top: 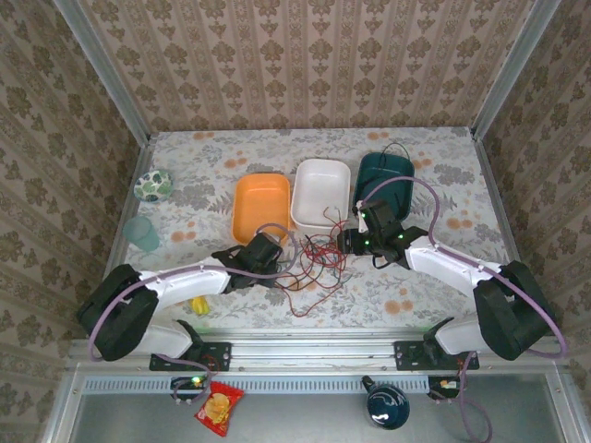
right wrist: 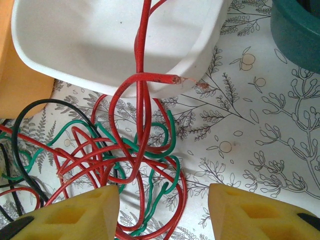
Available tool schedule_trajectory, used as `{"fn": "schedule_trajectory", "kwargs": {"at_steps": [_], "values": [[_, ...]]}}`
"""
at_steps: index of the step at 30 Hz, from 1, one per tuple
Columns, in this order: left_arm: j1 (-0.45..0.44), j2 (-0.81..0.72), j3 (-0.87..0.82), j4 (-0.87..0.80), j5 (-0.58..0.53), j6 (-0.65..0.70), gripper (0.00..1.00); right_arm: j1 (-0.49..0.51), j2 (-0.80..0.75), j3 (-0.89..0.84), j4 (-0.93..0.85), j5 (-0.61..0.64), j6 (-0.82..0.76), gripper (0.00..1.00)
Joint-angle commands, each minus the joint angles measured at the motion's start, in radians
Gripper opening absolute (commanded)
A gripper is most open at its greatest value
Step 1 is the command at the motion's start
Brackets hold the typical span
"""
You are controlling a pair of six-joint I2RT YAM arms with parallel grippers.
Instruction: Untangle the cables
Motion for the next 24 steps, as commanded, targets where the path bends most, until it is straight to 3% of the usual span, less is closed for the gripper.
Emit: {"fn": "schedule_trajectory", "kwargs": {"at_steps": [1, 4, 9, 13, 17, 24], "values": [[0.005, 0.013, -0.012, 0.02, 0.008, 0.004, 0.18, 0.002, -0.017, 0.02, -0.022, 0.039, -0.004, 0.5], [0.003, 0.006, 0.001, 0.006, 0.007, 0.014, 0.09, 0.002, -0.019, 0.019, -0.02, 0.044, 0.003, 0.5], [-0.05, -0.11, 0.015, -0.002, 0.001, 0.119, 0.05, 0.002, -0.026, -0.001, 0.02, -0.008, -0.003, 0.52], [-0.063, -0.243, 0.067, -0.05, 0.079, 0.199, 0.04, 0.003, -0.022, -0.003, 0.035, -0.073, -0.012, 0.57], [-0.061, -0.355, 0.131, -0.06, 0.197, 0.287, 0.1, 0.003, -0.038, -0.013, 0.049, -0.054, -0.011, 0.58], [-0.023, -0.381, 0.317, -0.043, 0.296, 0.38, 0.1, -0.012, -0.05, -0.02, 0.049, 0.009, 0.021, 0.59]]}}
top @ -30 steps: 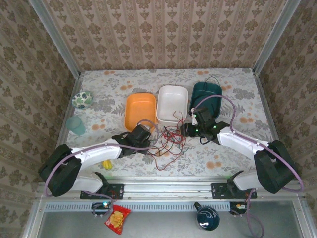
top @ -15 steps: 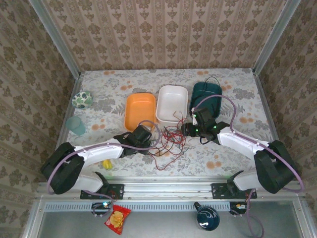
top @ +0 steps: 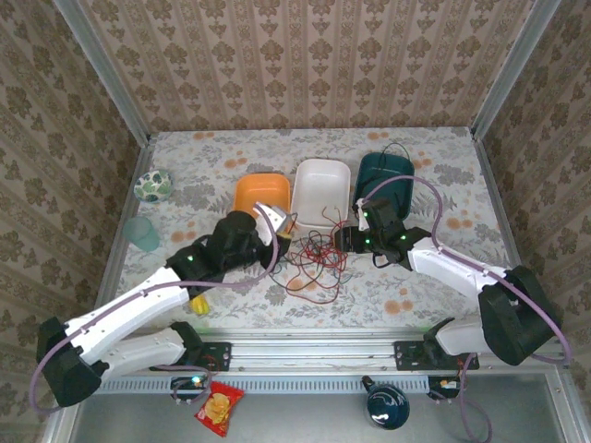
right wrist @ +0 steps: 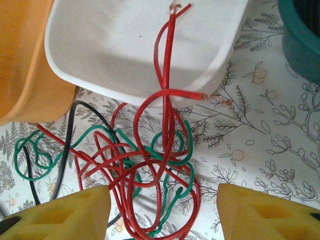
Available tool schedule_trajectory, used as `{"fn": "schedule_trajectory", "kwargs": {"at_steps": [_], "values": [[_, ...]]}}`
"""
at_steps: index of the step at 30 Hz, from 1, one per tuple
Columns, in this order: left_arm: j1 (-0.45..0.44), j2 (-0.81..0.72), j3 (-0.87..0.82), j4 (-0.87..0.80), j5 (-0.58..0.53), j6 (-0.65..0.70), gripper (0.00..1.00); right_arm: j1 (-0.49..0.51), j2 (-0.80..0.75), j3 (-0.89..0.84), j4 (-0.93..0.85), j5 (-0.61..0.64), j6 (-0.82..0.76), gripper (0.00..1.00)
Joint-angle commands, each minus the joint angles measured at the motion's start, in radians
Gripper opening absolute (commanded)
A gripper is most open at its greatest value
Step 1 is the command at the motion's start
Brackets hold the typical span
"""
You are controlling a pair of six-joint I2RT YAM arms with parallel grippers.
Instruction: Untangle the cables
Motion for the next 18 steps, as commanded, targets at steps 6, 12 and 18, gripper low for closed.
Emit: {"fn": "schedule_trajectory", "kwargs": {"at_steps": [6, 12, 18], "values": [[0.02, 0.058, 0.214, 0.066, 0.028, 0.163, 0.1, -0.014, -0.046, -0.03, 0.037, 0.036, 0.041, 0.6], [0.043, 0.063, 0.196, 0.282, 0.012, 0.128, 0.09, -0.029, -0.201, -0.019, 0.061, 0.0, 0.008, 0.62], [0.064, 0.1, 0.186, 0.338, 0.059, 0.045, 0.06, -0.022, -0.304, 0.069, 0.093, -0.284, -0.057, 0.6]]}}
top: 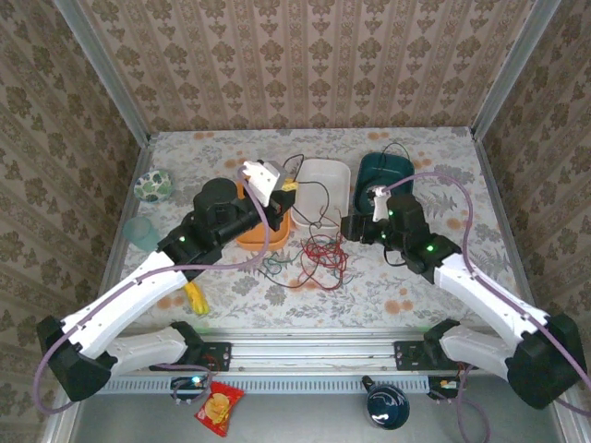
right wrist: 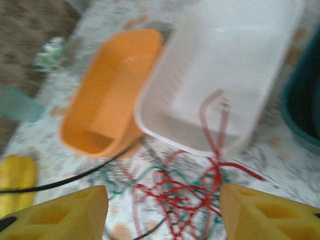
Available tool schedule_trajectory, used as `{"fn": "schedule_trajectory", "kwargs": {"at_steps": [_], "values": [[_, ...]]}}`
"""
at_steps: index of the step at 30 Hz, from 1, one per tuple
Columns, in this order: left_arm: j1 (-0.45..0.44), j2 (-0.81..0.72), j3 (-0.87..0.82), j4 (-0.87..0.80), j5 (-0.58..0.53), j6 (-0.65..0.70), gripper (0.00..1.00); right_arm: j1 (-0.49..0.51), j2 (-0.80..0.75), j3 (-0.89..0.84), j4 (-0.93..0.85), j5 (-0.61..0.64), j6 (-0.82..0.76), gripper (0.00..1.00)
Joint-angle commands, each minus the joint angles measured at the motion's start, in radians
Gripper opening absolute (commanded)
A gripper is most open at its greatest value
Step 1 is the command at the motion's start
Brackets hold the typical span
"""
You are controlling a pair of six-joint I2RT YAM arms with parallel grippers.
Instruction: Untangle the cables
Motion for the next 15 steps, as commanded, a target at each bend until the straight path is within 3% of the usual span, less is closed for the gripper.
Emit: {"fn": "schedule_trajectory", "kwargs": {"at_steps": [1, 5, 15], "values": [[0.006, 0.021, -0.013, 0.086, 0.041, -0.063, 0.06, 0.011, -0.015, 0.094, 0.03, -0.219, -0.045, 0.6], [0.006, 0.027, -0.023, 0.098, 0.066, -0.097, 0.05, 0.06, 0.033, 0.2, 0.007, -0.348, -0.049, 0.6], [0.007, 0.029, -0.015, 0.108, 0.08, -0.13, 0.05, 0.136, 0.201, 0.336, -0.017, -0.389, -0.112, 0.61]]}}
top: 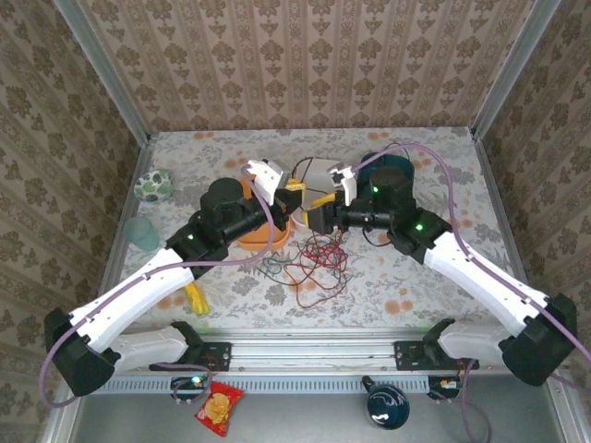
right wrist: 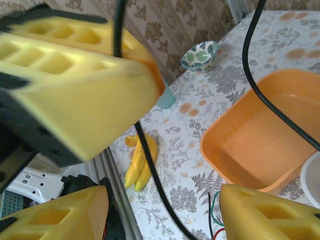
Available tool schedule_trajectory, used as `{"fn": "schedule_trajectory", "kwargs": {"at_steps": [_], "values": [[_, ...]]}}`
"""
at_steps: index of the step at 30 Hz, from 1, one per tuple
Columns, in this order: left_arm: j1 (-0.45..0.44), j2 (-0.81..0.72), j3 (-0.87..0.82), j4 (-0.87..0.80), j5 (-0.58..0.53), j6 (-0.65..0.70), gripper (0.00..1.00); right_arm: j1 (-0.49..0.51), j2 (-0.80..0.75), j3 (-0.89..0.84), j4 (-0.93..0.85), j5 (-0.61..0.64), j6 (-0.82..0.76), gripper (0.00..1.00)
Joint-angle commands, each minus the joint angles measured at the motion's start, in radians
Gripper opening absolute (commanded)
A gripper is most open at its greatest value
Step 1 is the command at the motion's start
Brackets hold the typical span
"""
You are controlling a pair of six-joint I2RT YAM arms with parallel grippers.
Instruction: Untangle the cables
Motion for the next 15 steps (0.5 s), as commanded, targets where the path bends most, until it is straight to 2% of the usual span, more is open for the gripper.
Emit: {"fn": "schedule_trajectory", "kwargs": {"at_steps": [1, 3, 5, 7, 9, 10, 13, 15], "values": [[0.007, 0.002, 0.01, 0.045, 0.021, -0.036, 0.04, 0.009, 0.044, 0.027, -0.021, -0.062, -0.032, 0.61], [0.007, 0.014, 0.014, 0.054, 0.025, -0.044, 0.04, 0.015, 0.055, 0.021, -0.013, -0.065, -0.029, 0.61], [0.007, 0.023, 0.017, 0.062, 0.033, -0.052, 0.04, 0.016, 0.06, 0.011, -0.006, -0.045, -0.025, 0.56], [0.007, 0.028, 0.015, 0.077, 0.037, -0.057, 0.04, 0.016, 0.065, 0.005, -0.008, 0.007, -0.017, 0.41], [0.007, 0.03, 0.012, 0.088, 0.02, -0.057, 0.05, 0.013, 0.058, 0.002, -0.012, 0.072, -0.011, 0.16], [0.007, 0.029, 0.009, 0.09, 0.007, -0.057, 0.07, 0.01, 0.051, 0.003, -0.013, 0.095, -0.009, 0.11], [0.007, 0.024, -0.02, 0.099, -0.072, -0.056, 0.32, 0.0, 0.026, 0.038, -0.037, 0.124, -0.026, 0.04], [0.01, 0.021, -0.053, 0.104, -0.133, -0.062, 0.44, -0.004, 0.01, 0.096, -0.087, 0.165, -0.062, 0.0]]}}
